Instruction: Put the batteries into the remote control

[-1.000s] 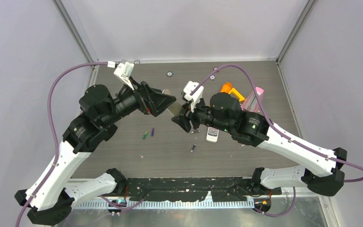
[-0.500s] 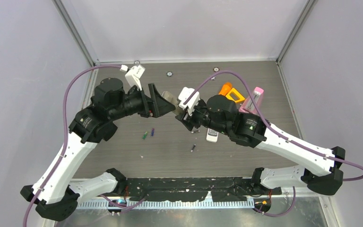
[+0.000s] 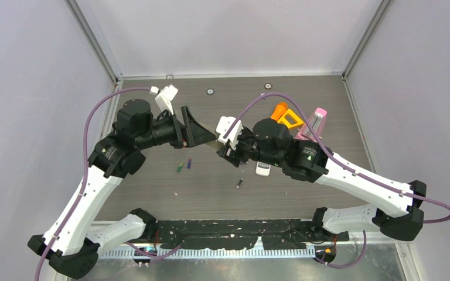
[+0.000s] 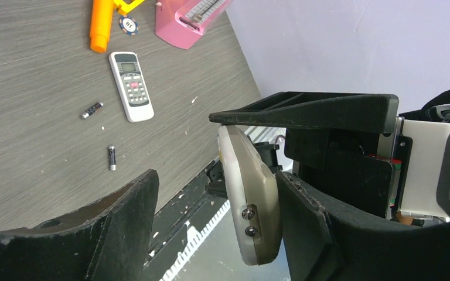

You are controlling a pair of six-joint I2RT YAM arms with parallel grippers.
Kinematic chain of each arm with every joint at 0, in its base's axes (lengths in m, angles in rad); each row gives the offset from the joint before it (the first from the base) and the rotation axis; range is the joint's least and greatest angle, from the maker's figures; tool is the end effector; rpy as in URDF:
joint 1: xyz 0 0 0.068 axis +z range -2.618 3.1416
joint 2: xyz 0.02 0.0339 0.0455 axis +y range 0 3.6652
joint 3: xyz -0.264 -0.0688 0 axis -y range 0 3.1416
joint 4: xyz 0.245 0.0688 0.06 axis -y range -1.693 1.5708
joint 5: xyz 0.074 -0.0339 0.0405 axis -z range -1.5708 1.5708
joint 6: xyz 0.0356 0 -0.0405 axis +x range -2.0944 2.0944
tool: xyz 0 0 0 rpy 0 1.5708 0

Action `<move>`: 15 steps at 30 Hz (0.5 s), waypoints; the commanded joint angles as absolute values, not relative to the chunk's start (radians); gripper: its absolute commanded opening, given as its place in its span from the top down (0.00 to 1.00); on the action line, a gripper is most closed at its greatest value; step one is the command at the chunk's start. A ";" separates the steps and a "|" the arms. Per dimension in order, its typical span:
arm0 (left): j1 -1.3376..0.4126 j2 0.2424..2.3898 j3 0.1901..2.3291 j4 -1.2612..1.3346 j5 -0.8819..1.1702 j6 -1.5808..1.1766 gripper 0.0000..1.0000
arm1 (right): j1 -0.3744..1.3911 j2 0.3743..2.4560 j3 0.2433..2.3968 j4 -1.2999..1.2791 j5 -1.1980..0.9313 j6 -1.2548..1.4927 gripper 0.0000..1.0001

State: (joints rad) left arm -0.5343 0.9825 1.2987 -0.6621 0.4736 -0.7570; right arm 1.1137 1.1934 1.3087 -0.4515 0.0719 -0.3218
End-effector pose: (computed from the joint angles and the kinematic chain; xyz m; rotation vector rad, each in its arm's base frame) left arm 0.1528 -0.1093 0.4305 0.1193 2.1058 -1.2800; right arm 0.1182 0.2345 0.4106 -1.2342 1.4886 0.4651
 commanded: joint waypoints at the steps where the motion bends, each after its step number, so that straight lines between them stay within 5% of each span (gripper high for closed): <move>1: -0.528 0.973 1.297 -0.610 0.508 -0.772 0.26 | 1.120 1.192 1.324 -0.435 0.044 -0.356 0.83; 8: -0.528 0.968 1.287 -0.629 0.493 -0.779 0.48 | 1.120 1.201 1.330 -0.456 0.046 -0.368 0.83; 13: -0.525 0.970 1.286 -0.631 0.490 -0.794 0.52 | 1.120 1.203 1.328 -0.456 0.035 -0.377 0.83; 15: -0.523 0.970 1.286 -0.632 0.489 -0.795 0.69 | 1.120 1.204 1.326 -0.457 0.039 -0.379 0.83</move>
State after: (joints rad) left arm -0.5316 0.9825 1.2858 -0.6628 0.4797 -0.7872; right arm 1.1137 1.2091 1.3087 -0.4892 0.0483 -0.3614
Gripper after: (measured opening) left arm 0.462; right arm 0.585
